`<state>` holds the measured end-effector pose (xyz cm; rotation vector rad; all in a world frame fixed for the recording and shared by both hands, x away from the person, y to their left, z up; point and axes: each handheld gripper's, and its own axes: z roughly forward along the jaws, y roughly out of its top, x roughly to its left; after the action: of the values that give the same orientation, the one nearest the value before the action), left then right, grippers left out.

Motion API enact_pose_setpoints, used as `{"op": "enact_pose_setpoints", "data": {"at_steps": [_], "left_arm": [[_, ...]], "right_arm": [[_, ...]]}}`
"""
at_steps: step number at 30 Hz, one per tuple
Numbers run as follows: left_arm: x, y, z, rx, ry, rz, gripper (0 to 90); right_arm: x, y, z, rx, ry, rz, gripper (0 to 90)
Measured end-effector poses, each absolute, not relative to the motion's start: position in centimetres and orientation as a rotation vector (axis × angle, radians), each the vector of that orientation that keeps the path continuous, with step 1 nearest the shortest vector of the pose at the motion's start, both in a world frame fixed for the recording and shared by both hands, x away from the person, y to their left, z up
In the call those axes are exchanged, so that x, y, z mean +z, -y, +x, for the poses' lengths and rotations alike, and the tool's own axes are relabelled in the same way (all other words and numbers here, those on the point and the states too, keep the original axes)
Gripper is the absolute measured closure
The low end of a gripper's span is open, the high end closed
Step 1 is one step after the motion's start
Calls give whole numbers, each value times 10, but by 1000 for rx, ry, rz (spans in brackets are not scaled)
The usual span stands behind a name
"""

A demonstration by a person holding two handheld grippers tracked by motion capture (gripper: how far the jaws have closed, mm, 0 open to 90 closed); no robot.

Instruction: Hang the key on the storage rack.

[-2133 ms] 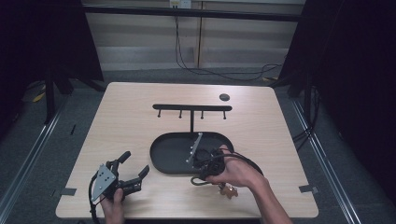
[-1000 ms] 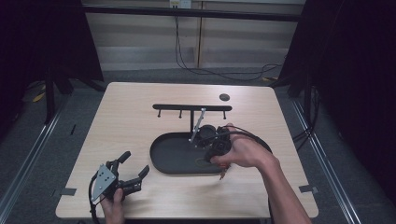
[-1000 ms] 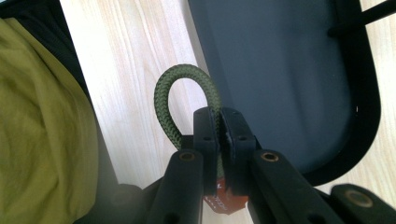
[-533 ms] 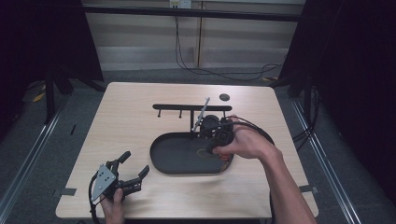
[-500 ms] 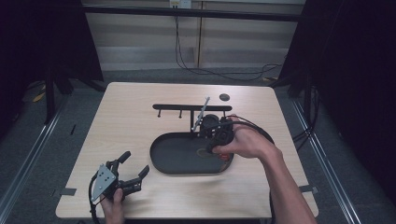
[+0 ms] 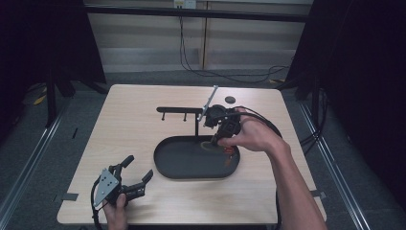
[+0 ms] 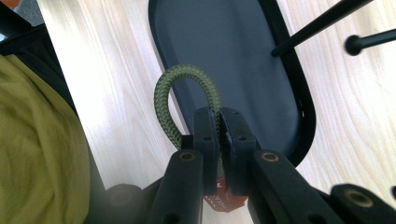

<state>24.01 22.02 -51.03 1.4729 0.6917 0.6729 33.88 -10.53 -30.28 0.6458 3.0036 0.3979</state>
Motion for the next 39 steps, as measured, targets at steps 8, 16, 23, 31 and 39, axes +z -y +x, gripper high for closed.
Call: {"op": "enact_pose_setpoints", "data": {"at_steps": [8, 16, 23, 31, 39], "left_arm": [[-510, -220, 240, 673, -691, 1473, 155], [-510, -220, 240, 668, -687, 1474, 155], [-510, -220, 240, 670, -690, 1473, 155], [-510, -220, 240, 668, -687, 1478, 155], [-510, -220, 240, 668, -686, 1473, 155]], "right_arm": [[-294, 105, 346, 426, -2963, 646, 855], [-288, 103, 357, 433, -2953, 657, 855], [-282, 107, 372, 427, -2938, 718, 855], [-279, 104, 382, 414, -2893, 727, 854], [-284, 101, 393, 380, -2896, 744, 852]]}}
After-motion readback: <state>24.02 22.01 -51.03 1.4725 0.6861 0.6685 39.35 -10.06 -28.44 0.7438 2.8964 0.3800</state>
